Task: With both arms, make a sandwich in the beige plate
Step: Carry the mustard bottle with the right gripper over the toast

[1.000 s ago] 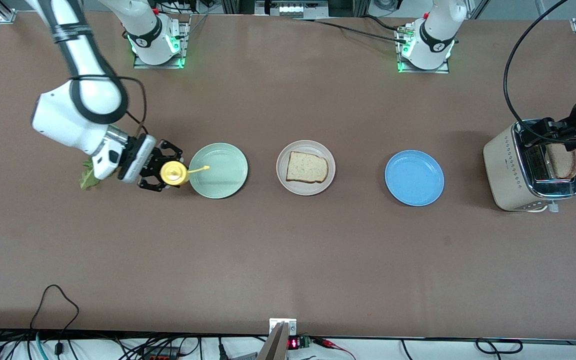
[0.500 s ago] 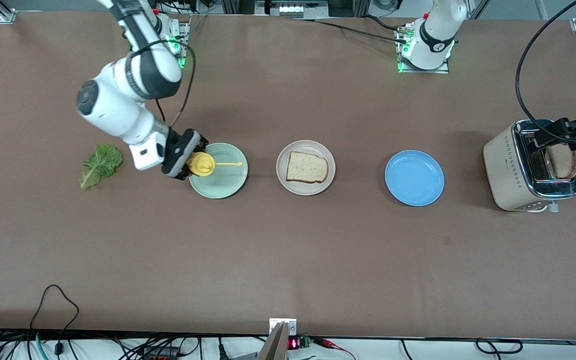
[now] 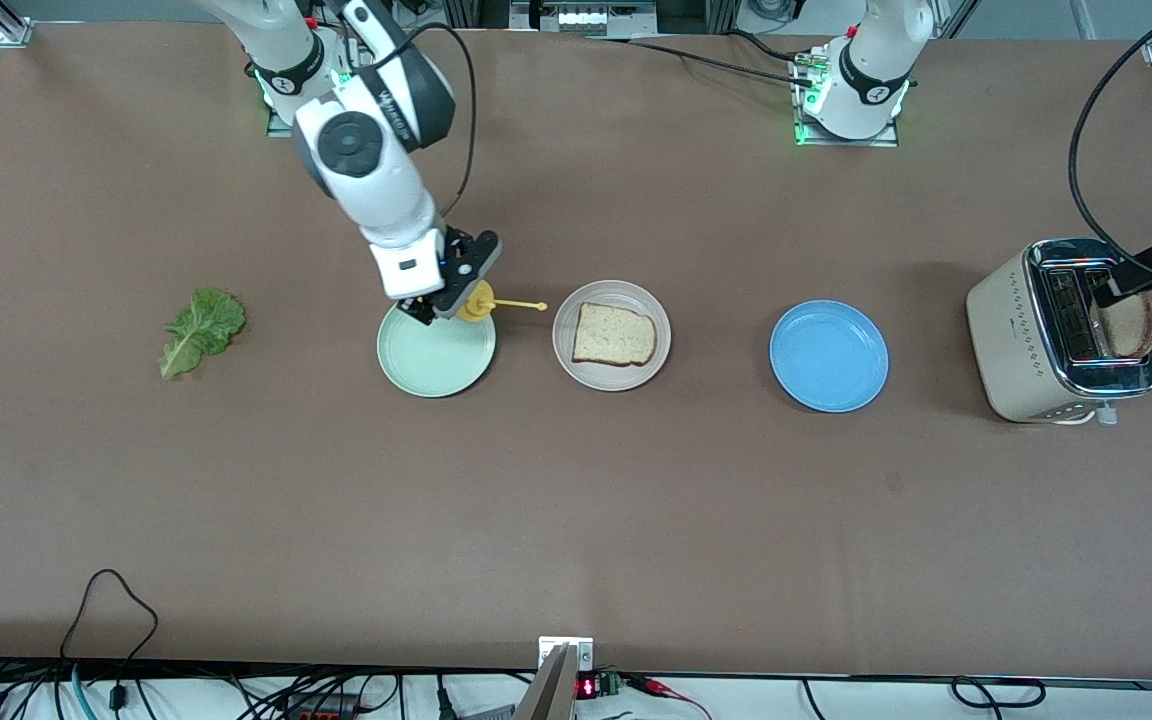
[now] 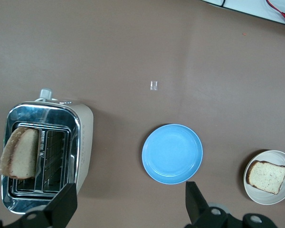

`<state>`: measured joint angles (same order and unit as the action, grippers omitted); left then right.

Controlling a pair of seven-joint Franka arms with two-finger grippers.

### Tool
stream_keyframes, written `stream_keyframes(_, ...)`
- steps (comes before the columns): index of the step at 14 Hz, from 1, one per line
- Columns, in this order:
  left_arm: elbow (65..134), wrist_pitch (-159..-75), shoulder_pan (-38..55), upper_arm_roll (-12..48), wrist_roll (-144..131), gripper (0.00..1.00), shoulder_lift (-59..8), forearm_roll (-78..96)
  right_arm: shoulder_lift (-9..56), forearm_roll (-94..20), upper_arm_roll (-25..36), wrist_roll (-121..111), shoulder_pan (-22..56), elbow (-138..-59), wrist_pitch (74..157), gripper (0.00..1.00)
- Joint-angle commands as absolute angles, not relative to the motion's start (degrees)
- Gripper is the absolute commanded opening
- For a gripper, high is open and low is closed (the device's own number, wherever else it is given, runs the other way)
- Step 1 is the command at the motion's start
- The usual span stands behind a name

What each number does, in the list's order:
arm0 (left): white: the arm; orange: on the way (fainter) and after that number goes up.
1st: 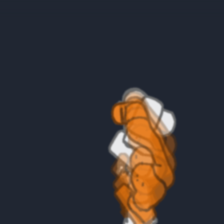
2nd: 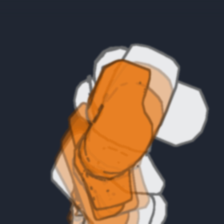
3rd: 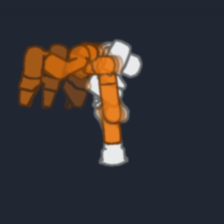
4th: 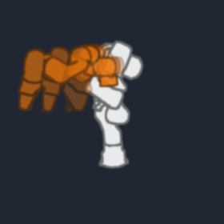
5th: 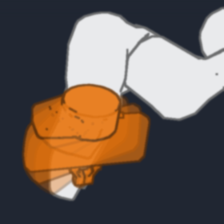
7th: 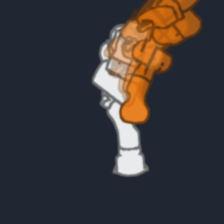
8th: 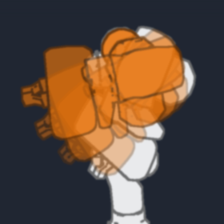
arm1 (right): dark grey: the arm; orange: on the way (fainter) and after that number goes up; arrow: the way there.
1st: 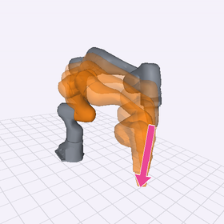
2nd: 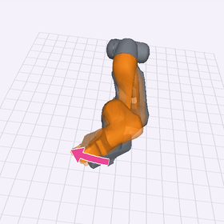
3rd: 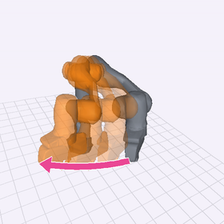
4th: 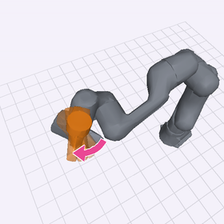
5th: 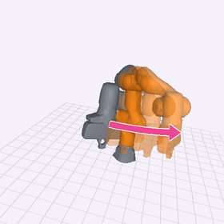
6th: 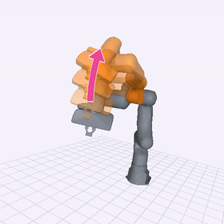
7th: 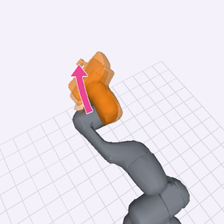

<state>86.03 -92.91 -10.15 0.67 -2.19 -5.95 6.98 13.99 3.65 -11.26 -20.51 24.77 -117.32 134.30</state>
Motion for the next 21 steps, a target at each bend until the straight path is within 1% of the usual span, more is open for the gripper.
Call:
stream_keyframes(1,86.4,-92.5,-12.6,1.0,-2.1,1.00,-5.9,11.0,18.3,11.1,-10.9,-11.3,29.2,-110.1,125.9,0.26)
stream_keyframes(2,86.6,-92.5,-13.1,1.0,-2.1,1.00,-6.0,11.9,20.1,13.7,-10.9,-7.8,30.3,-107.2,122.4,0.27)
stream_keyframes(4,86.6,-92.5,-13.1,1.0,-2.1,1.00,-6.2,12.0,23.5,14.9,-10.8,-3.4,32.9,-102.0,116.7,0.27)
stream_keyframes(6,86.6,-92.5,-13.5,1.0,-2.1,1.00,-6.3,12.0,25.9,16.5,-10.8,0.3,34.5,-98.9,114.6,0.27)
stream_keyframes(12,86.6,-92.5,-14.5,1.0,-2.1,1.00,-6.9,12.1,31.5,16.9,-9.7,4.7,40.2,-93.8,114.5,0.27)
stream_keyframes(14,86.7,-92.5,-15.0,1.0,-2.1,1.00,-7.0,12.2,32.3,16.8,-9.1,6.0,41.1,-92.4,114.5,0.26)
stream_keyframes(15,86.7,-92.6,-15.1,1.0,-2.1,1.00,-7.2,12.2,32.5,16.8,-9.1,6.3,41.2,-92.3,114.6,0.23)
stream_keyframes(16,86.7,-92.5,-15.2,1.0,-2.1,1.00,-7.2,13.2,32.6,16.9,-9.1,6.3,41.2,-92.2,114.8,0.14)
stream_keyframes(21,86.8,-92.5,-16.4,1.0,-2.0,1.00,-7.6,14.6,34.1,16.9,-9.1,7.6,41.5,-90.7,115.4,0.11)
